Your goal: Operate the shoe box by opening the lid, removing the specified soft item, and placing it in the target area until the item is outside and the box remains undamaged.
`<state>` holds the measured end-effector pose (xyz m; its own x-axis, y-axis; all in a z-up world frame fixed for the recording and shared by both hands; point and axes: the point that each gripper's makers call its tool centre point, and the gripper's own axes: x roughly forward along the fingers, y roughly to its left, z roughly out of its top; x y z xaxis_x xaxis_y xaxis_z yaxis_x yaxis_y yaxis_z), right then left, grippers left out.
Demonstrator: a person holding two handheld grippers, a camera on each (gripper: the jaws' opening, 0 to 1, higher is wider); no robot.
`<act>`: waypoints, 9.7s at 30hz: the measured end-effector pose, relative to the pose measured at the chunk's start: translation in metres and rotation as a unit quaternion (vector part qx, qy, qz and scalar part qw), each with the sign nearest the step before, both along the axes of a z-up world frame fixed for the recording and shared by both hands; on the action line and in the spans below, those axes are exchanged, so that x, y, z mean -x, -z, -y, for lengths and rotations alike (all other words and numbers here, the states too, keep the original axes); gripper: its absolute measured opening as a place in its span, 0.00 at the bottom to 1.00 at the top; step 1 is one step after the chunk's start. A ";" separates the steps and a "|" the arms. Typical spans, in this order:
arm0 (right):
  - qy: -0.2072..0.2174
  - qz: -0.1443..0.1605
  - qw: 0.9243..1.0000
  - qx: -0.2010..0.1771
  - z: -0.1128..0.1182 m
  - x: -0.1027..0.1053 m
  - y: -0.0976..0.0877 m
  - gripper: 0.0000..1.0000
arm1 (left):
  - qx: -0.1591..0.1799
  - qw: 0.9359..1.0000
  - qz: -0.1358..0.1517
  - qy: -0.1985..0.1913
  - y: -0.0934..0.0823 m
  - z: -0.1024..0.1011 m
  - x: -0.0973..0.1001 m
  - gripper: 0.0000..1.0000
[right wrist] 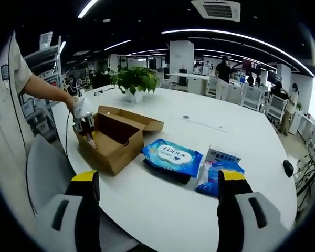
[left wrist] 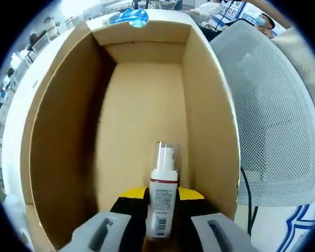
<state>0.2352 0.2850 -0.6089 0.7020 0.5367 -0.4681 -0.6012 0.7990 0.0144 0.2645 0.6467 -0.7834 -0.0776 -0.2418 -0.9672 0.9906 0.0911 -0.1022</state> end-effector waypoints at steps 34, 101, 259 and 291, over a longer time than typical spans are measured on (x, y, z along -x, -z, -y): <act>-0.064 0.028 0.992 -0.106 -0.088 -0.007 -0.024 0.60 | 0.181 0.976 0.058 -0.106 -0.102 0.066 -0.013 0.19; -0.176 -0.008 0.967 -0.182 -0.200 0.003 -0.030 0.19 | 0.411 0.903 0.038 -0.117 -0.167 0.170 0.040 0.20; -0.115 0.018 0.991 0.067 -0.072 -0.226 0.039 0.31 | 0.206 0.793 0.213 -0.532 -0.104 -0.058 0.005 0.34; -0.115 -0.127 0.981 0.095 -0.153 -0.246 0.078 0.24 | 0.201 0.694 0.150 -0.675 -0.073 -0.084 0.009 0.05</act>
